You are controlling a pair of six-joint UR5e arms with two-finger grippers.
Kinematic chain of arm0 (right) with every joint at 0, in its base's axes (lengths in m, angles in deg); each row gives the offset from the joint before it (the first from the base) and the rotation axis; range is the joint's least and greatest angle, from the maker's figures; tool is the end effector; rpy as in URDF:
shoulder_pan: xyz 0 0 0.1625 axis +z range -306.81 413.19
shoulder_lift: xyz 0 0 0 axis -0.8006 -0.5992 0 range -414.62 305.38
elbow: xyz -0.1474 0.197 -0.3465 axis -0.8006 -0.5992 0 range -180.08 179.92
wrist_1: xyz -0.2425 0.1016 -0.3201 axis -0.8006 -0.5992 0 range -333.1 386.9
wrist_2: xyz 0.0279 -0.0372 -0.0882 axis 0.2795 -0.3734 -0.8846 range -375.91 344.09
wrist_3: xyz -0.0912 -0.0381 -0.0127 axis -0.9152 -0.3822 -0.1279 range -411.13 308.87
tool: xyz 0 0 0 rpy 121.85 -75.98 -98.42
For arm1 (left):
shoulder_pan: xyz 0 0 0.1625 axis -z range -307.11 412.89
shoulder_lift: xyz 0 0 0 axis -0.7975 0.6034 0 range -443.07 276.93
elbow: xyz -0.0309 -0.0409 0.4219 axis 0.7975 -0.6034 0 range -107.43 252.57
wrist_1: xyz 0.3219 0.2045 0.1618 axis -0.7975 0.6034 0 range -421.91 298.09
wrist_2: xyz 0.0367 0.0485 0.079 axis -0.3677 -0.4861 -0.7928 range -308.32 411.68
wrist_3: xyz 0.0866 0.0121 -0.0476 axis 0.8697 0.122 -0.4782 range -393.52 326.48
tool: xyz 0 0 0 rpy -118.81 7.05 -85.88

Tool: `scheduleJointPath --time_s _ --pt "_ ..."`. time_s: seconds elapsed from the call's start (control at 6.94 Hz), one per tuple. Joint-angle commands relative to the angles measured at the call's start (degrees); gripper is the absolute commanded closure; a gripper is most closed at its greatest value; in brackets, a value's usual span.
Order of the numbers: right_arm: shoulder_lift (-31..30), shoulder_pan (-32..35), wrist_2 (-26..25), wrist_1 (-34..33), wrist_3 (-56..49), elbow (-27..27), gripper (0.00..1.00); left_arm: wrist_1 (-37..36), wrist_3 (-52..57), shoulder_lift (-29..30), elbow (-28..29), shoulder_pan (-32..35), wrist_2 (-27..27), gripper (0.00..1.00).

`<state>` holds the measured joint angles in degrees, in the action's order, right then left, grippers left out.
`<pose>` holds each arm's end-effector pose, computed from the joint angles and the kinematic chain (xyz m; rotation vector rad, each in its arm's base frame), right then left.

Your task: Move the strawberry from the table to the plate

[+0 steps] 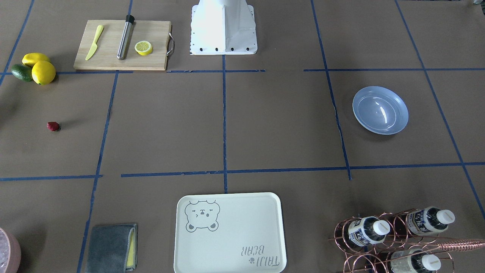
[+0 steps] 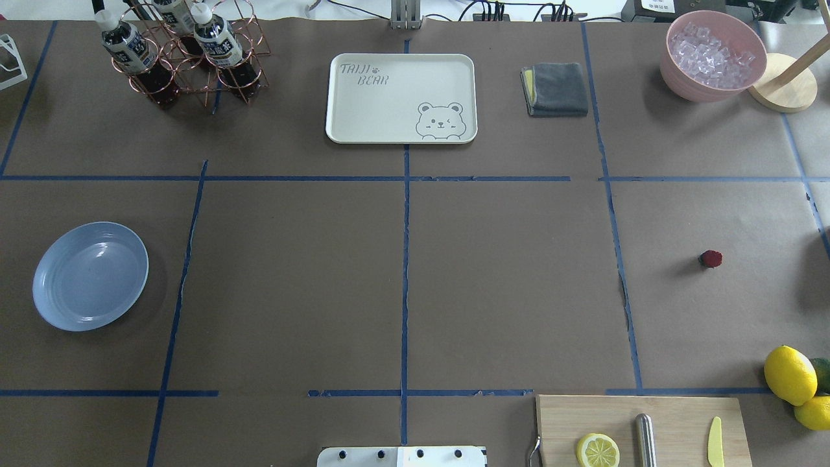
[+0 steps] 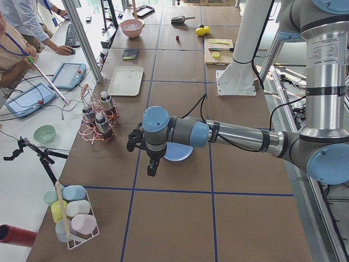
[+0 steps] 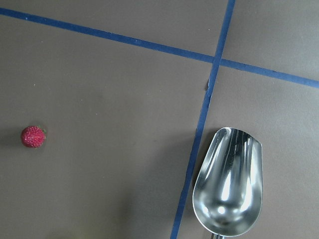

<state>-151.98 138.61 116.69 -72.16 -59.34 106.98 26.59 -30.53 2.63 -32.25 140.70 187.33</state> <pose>0.0310 -0.4365 0.5902 0.0342 -0.7442 -0.2169 -0.0444 -0.4652 0.5677 0.1547 0.7946 0.1483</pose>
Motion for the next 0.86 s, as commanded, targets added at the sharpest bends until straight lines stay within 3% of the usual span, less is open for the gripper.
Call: scheduleJointPath --time_s 0.0,0.72 --pt "-0.1 0.0 0.0 0.0 -0.2 0.0 0.0 -3.7 5.9 1.7 -0.9 0.4 -0.2 0.0" --pt "0.5 -0.2 2.8 0.0 0.5 -0.2 0.0 -2.1 6.7 1.0 1.0 0.2 0.1 0.0"
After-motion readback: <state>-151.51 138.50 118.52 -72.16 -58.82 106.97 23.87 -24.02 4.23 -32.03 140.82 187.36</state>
